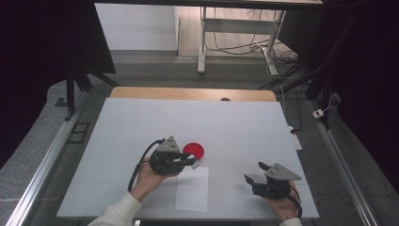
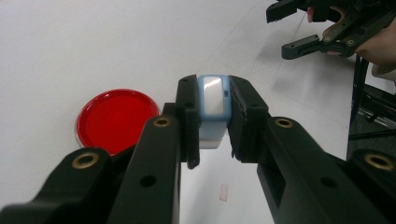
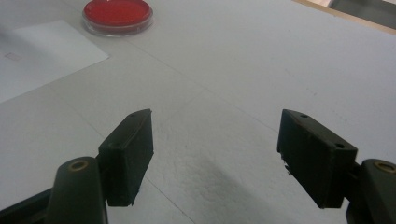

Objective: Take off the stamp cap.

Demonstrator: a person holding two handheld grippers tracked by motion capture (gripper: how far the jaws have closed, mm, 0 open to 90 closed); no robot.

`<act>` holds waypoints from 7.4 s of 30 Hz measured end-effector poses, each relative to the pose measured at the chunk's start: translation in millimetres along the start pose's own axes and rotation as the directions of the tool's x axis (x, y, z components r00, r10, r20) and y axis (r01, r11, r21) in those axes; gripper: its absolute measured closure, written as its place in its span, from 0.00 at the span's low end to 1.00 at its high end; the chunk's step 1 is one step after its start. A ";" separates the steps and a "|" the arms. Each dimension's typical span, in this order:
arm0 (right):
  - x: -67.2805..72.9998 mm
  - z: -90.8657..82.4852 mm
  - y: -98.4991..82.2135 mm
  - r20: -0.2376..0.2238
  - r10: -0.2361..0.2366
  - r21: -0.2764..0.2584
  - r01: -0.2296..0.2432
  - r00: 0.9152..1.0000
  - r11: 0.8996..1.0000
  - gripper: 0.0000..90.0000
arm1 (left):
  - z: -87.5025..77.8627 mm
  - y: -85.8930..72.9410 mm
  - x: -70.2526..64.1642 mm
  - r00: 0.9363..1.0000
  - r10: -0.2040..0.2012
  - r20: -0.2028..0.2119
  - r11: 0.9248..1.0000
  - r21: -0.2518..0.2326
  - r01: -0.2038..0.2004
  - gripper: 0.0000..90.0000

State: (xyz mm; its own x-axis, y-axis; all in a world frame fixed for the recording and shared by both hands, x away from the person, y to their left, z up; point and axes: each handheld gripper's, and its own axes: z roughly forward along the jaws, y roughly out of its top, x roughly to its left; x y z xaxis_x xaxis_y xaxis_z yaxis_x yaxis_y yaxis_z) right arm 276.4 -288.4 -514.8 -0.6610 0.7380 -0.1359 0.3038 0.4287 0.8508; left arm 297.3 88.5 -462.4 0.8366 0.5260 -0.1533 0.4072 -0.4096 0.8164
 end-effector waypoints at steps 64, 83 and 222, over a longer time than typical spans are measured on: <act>73.4 35.7 55.4 -0.092 -0.098 -0.081 0.091 0.991 0.993 0.35 | -4.3 3.4 5.8 1.000 -0.025 0.004 0.999 -0.042 0.025 0.84; 95.2 49.0 61.2 -0.094 -0.129 -0.073 0.123 0.987 0.990 0.36 | -0.7 4.4 2.2 1.000 -0.022 0.004 0.999 -0.040 0.022 0.84; 116.6 86.9 74.2 -0.035 -0.176 -0.010 0.176 0.984 0.984 0.72 | -8.4 -0.3 9.0 0.995 -0.097 -0.001 0.987 -0.129 0.096 0.85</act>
State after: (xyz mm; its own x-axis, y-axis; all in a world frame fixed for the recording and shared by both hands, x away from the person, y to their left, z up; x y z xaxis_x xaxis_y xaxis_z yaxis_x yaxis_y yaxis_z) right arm 281.5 -125.2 -511.7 -0.7277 0.6324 -0.2656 0.1759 0.5463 0.8189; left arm 301.6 99.6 -459.4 0.7928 0.5637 -0.2317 0.4354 -0.2578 0.8626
